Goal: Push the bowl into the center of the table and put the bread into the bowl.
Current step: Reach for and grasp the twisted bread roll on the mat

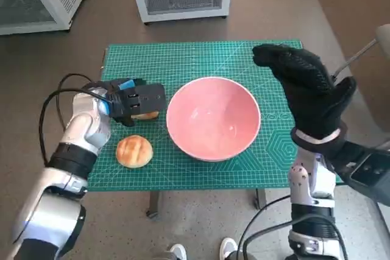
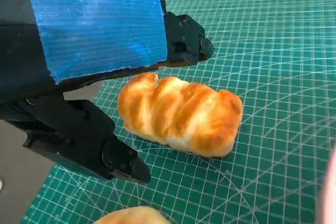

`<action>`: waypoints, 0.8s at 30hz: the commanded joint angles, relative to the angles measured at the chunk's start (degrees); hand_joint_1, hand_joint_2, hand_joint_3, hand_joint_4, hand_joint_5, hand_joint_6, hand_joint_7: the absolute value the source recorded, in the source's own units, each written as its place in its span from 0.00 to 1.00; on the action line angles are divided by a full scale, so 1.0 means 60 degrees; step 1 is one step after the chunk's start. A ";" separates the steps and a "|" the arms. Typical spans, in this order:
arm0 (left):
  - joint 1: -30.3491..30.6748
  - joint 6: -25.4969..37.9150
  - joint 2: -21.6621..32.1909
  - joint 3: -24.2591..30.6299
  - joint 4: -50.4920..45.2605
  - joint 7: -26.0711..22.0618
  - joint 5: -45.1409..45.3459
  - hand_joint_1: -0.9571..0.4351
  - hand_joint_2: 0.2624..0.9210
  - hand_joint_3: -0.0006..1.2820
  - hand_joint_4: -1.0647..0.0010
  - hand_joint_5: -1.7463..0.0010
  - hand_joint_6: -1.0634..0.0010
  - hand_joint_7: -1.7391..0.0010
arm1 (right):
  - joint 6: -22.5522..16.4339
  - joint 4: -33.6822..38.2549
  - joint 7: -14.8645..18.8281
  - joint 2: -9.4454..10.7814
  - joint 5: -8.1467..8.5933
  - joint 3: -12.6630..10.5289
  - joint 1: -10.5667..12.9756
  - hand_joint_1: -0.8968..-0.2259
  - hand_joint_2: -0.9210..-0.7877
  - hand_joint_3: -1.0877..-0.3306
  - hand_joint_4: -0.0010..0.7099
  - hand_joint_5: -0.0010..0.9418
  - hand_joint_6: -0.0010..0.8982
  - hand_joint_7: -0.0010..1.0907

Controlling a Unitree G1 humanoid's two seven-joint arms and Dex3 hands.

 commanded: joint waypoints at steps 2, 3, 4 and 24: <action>-0.0349 -0.0248 -0.0313 -0.0068 0.0804 0.0732 0.0033 0.77 0.75 0.04 0.75 0.98 0.64 0.97 | -0.0022 0.0181 0.0092 -0.0053 -0.0020 -0.0024 0.0244 0.51 0.00 0.83 0.53 0.00 0.11 0.61; -0.0368 -0.0323 -0.0346 -0.0063 0.0923 0.0844 0.0012 0.77 0.75 0.05 0.73 0.97 0.63 0.96 | -0.0027 0.0179 0.0090 -0.0048 -0.0017 -0.0022 0.0253 0.51 0.00 0.83 0.53 0.00 0.11 0.61; -0.0379 -0.0457 -0.0375 -0.0075 0.1075 0.1020 0.0014 0.77 0.76 0.05 0.68 0.97 0.60 0.96 | -0.0036 0.0166 0.0088 -0.0041 -0.0016 -0.0018 0.0273 0.51 0.00 0.83 0.53 0.00 0.11 0.61; -0.0456 -0.2753 -0.0131 -0.0584 0.2323 0.3446 0.0461 0.69 0.98 0.13 0.50 0.19 0.40 0.39 | -0.0084 0.0137 0.0127 -0.0005 0.0049 0.0027 0.0392 0.53 0.00 0.80 0.53 0.00 0.11 0.62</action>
